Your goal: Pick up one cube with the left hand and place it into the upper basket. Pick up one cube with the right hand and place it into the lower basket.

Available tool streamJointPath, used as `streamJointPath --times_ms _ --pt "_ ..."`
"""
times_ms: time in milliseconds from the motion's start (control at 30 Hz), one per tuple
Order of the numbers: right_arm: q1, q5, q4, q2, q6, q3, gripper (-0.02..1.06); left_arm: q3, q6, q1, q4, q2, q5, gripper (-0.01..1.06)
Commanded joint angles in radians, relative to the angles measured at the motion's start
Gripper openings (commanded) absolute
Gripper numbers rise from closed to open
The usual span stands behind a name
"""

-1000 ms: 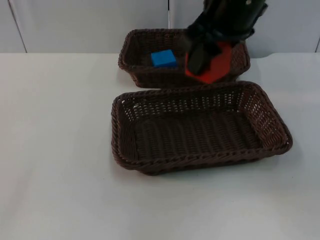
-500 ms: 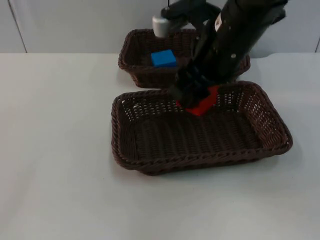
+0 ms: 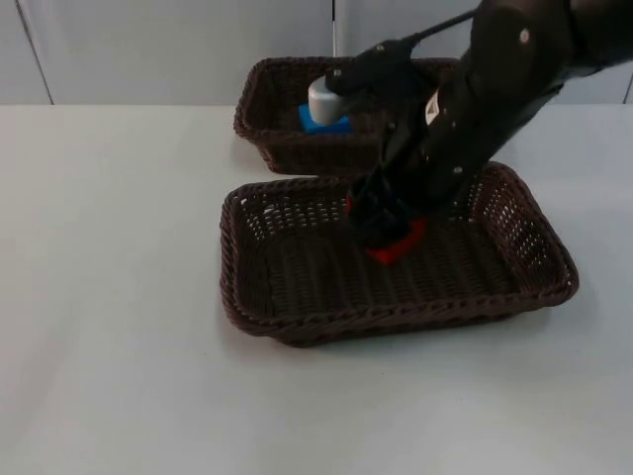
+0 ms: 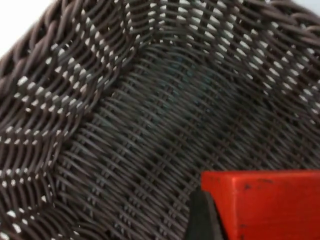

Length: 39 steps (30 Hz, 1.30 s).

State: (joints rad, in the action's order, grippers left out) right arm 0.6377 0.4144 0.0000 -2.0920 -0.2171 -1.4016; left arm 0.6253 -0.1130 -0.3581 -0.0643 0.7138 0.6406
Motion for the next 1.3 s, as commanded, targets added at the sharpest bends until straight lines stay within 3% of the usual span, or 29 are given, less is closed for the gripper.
streamJointPath --times_ms 0,267,333,433,467,600,633,733,933,1033,1167,1267 --pt "0.001 -0.026 0.000 -0.016 0.013 0.003 0.00 -0.002 -0.008 -0.001 0.012 -0.006 -0.017 1.02" --pt "0.001 -0.091 0.000 -0.094 0.055 0.003 0.01 -0.002 -0.008 -0.001 0.012 -0.006 -0.017 1.02" --pt "0.001 -0.096 0.000 -0.109 0.055 0.003 0.07 -0.002 -0.008 -0.001 0.012 -0.006 -0.017 1.02" --pt "0.001 -0.096 0.006 -0.116 0.055 0.003 0.33 -0.002 -0.008 -0.001 0.012 -0.006 -0.017 1.02" --pt "0.001 -0.096 0.006 -0.116 0.055 0.003 0.33 -0.002 -0.008 -0.001 0.012 -0.006 -0.017 1.02" --pt "0.001 -0.096 0.006 -0.113 0.073 0.001 0.70 -0.002 -0.008 -0.001 0.012 -0.006 -0.017 1.02" --pt "0.001 -0.096 0.006 -0.113 0.073 0.001 0.70 -0.002 -0.008 -0.001 0.012 -0.006 -0.017 1.02" --pt "0.001 -0.054 0.000 -0.113 0.073 -0.015 0.85 -0.002 -0.008 -0.001 0.012 -0.006 -0.017 1.02" --pt "0.001 0.096 0.000 -0.113 0.073 -0.099 0.87 -0.002 -0.008 -0.001 0.012 -0.006 -0.017 1.02" --pt "0.001 0.252 0.006 -0.113 0.073 -0.195 0.87 -0.002 -0.008 -0.001 0.012 -0.006 -0.024 1.02" --pt "0.001 0.326 0.006 -0.096 0.071 -0.248 0.87 -0.002 -0.008 -0.001 0.012 -0.006 -0.024 1.02" --pt "0.001 0.322 0.008 -0.066 0.071 -0.252 0.87 -0.002 -0.008 -0.001 0.012 -0.006 -0.024 1.02"
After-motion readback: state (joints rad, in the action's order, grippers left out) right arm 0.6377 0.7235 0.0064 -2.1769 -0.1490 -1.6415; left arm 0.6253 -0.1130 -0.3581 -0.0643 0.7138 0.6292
